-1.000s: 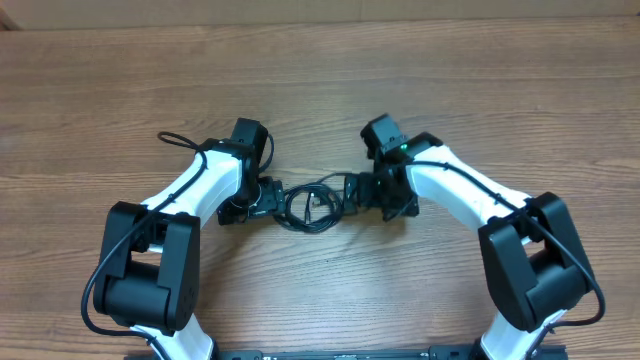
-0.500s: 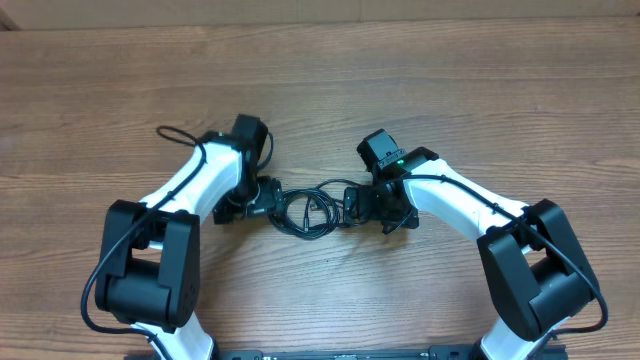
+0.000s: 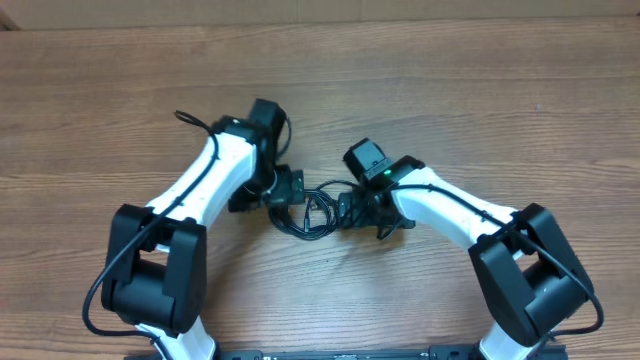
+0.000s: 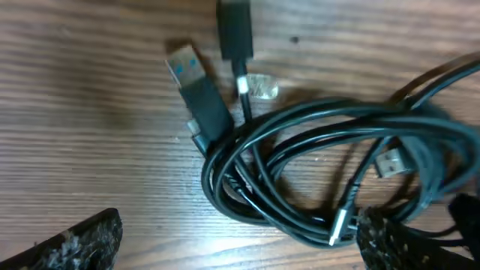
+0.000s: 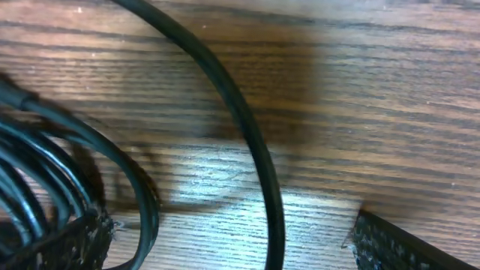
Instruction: Untangle cables
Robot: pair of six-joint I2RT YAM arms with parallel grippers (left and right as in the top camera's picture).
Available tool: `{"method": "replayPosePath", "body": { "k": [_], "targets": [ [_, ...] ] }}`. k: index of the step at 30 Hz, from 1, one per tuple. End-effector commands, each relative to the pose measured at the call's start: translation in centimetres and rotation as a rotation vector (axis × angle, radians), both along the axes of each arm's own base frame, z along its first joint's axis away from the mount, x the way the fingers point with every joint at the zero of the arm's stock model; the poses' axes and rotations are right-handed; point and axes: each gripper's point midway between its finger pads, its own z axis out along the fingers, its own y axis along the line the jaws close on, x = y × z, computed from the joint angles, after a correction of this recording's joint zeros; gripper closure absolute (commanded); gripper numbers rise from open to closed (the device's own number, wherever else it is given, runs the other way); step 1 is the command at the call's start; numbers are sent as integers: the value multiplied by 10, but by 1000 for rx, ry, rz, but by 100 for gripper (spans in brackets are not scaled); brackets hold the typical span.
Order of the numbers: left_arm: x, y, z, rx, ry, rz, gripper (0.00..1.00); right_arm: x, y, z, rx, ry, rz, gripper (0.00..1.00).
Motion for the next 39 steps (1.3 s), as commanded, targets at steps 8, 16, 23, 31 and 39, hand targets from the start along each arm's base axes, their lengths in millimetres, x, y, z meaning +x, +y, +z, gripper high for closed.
{"method": "replayPosePath", "body": {
  "k": [8, 16, 23, 31, 39],
  "targets": [
    [-5, 2, -38, 19, -23, 36, 0, -26, -45, -44, -195, -5, -35, 0],
    [-14, 29, -53, 165, -38, 82, 0, -14, -107, -28, -489, -93, -63, 0],
    [-24, 42, -54, 196, 2, 105, 0, 7, -148, -8, -574, -104, -220, 0],
    [-24, 44, -54, 193, 6, 108, 0, 15, -132, -17, -384, -44, -294, 0],
    [-23, 44, -54, 191, 3, 109, 1, 47, -117, -17, -299, -166, -321, 0]
  ]
}}
